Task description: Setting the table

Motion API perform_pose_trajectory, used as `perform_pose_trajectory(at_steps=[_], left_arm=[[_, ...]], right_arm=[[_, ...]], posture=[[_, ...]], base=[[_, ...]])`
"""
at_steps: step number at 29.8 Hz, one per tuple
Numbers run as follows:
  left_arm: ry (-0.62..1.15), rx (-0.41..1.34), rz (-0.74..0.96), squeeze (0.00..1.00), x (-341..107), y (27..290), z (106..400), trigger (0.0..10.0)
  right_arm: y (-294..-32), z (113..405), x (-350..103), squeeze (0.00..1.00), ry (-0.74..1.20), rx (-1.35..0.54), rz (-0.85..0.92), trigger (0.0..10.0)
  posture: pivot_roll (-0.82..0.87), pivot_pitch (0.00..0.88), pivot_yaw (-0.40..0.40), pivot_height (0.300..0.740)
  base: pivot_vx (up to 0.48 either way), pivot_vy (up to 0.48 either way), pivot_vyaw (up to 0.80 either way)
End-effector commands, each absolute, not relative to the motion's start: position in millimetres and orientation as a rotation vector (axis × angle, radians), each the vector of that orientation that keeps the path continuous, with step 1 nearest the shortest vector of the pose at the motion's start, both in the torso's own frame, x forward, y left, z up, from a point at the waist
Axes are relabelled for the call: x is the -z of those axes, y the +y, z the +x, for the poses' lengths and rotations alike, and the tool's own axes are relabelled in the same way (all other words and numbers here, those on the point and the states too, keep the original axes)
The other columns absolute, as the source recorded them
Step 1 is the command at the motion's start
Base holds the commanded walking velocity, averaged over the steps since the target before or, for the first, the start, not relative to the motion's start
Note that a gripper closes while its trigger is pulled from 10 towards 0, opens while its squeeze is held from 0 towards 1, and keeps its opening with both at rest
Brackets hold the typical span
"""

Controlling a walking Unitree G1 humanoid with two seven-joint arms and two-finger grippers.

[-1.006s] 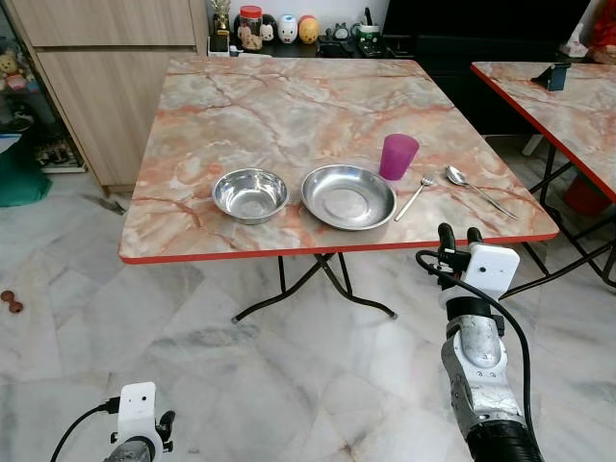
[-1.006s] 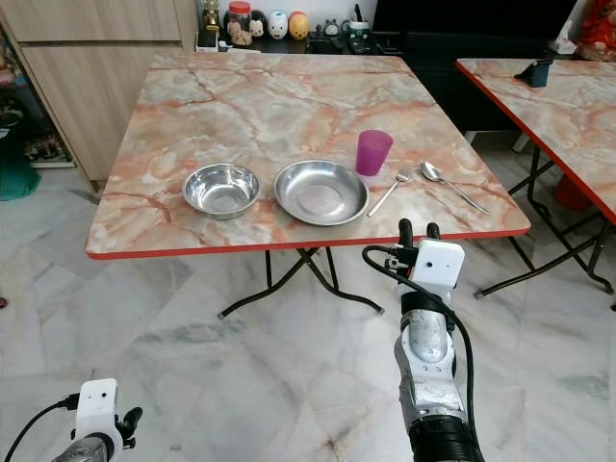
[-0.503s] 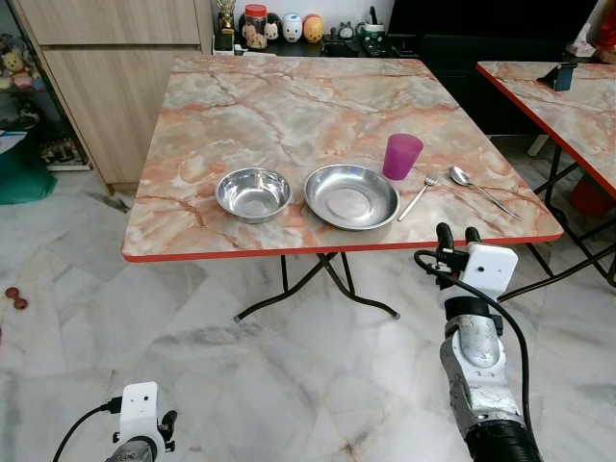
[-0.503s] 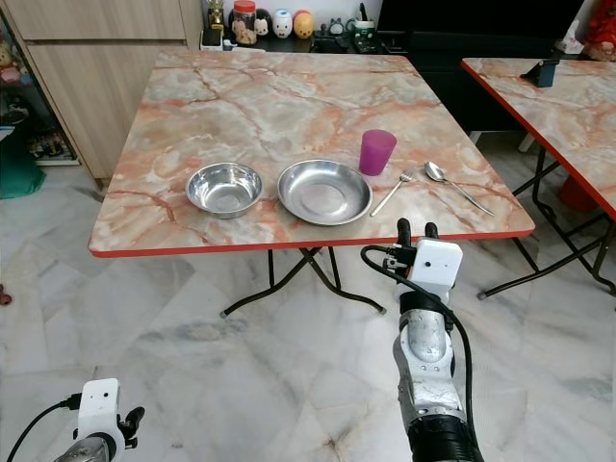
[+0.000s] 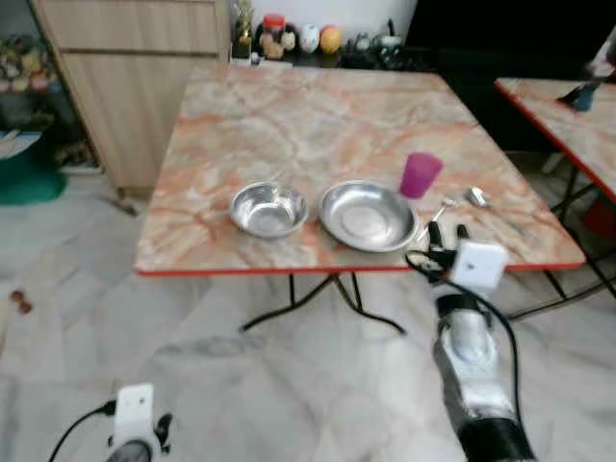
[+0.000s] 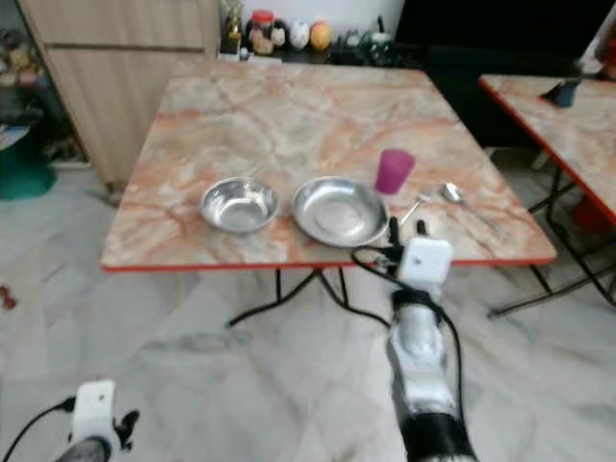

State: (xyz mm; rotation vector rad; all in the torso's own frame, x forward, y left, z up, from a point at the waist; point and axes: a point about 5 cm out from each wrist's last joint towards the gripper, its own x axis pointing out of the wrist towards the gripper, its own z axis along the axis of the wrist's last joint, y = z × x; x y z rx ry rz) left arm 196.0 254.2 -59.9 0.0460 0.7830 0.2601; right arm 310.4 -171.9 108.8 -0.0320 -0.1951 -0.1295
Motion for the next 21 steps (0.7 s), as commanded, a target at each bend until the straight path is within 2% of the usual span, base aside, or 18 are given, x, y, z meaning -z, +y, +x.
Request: perform_pose_trajectory(at_steps=[1, 18, 21], left_arm=[[0.783, -0.246, 0.029, 0.0, 62.2, 245.5, 196.8, 10.0], [0.763, -0.234, 0.032, 0.0, 61.0, 240.4, 200.5, 10.0], [0.759, -0.236, 0.035, 0.0, 61.0, 240.1, 200.5, 10.0]], right_arm=[[-181.9, 308.7, -108.5, 0.0, -0.189, 0.159, -0.041, 10.0], [-183.1, 308.5, -109.7, 0.0, -0.189, 0.159, -0.043, 10.0], [-187.3, 306.5, -107.7, 0.0, -0.176, 0.178, -0.033, 10.0]], posture=[[-0.02, 0.0, -0.065, 0.74], [-0.02, 0.0, -0.065, 0.74], [-0.03, 0.0, -0.063, 0.74]], base=[[0.262, 0.0, 0.0], [0.264, 0.0, 0.0], [0.0, 0.0, 0.0]])
